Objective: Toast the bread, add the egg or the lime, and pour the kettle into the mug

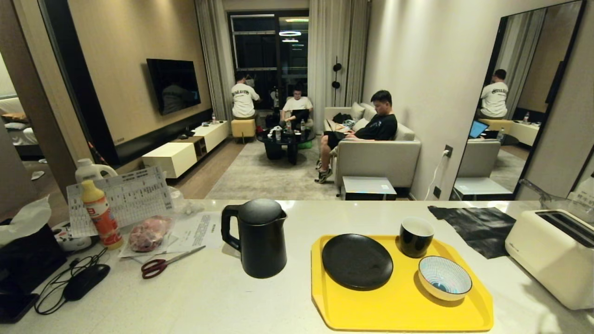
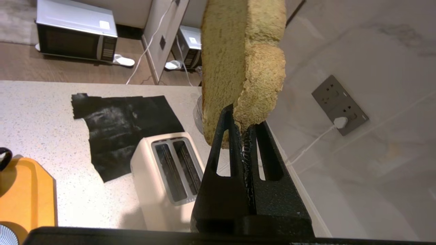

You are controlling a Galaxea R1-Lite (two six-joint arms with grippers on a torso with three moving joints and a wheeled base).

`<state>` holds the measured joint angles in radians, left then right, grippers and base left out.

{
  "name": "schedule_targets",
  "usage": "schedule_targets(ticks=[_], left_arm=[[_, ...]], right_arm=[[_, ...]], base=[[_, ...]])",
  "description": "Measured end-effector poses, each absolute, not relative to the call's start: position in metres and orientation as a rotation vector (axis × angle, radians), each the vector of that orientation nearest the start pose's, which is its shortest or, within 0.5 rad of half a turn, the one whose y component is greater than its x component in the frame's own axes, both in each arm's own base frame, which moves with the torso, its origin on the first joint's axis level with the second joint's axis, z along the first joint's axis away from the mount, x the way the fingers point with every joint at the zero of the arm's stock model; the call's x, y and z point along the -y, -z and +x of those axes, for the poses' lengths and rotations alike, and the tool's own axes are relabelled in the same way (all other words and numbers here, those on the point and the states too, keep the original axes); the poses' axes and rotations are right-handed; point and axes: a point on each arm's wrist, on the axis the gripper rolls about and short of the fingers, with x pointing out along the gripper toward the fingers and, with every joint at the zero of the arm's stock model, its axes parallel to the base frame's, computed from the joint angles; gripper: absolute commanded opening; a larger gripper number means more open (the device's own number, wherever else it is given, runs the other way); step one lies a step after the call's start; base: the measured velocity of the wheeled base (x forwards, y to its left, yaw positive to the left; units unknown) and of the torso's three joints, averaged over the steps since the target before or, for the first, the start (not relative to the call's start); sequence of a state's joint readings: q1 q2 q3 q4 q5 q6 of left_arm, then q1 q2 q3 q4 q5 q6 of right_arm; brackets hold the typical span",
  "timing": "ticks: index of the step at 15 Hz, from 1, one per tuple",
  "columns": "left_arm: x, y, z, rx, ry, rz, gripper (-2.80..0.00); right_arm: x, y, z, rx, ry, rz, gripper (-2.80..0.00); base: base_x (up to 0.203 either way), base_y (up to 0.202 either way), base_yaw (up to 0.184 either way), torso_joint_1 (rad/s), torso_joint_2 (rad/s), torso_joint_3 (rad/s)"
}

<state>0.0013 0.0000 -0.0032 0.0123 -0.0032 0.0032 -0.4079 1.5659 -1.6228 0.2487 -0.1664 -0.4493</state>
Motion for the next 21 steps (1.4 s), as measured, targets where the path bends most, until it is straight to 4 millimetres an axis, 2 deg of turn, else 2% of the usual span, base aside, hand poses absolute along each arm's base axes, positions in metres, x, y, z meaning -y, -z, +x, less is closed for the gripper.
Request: schedule_targets(ticks=[8,18,21], left_arm=[[0.0,-0.075,-0.023,-0.009,0.002,0.003,-2.8],[0.0,-0.075,-0.023,-0.009,0.002,0.002,-2.8],[0.0,-0.075,-0.023,-0.009,0.002,0.002,-2.8]], right_arm=[[0.112,-0.369,0.25,-0.314,0.476,-0.48,-2.8],[0.139,-0.362,0.251,-0.373,0.549,-0.5,-2.8],[0.141,-0.361,0.25,-0.378,0.55,-0.497,-2.8]], base=[[0.0,0.0,0.0,0.0,0.0,0.0],[0.0,0.0,0.0,0.0,0.0,0.0],[0.0,0.0,0.0,0.0,0.0,0.0]])
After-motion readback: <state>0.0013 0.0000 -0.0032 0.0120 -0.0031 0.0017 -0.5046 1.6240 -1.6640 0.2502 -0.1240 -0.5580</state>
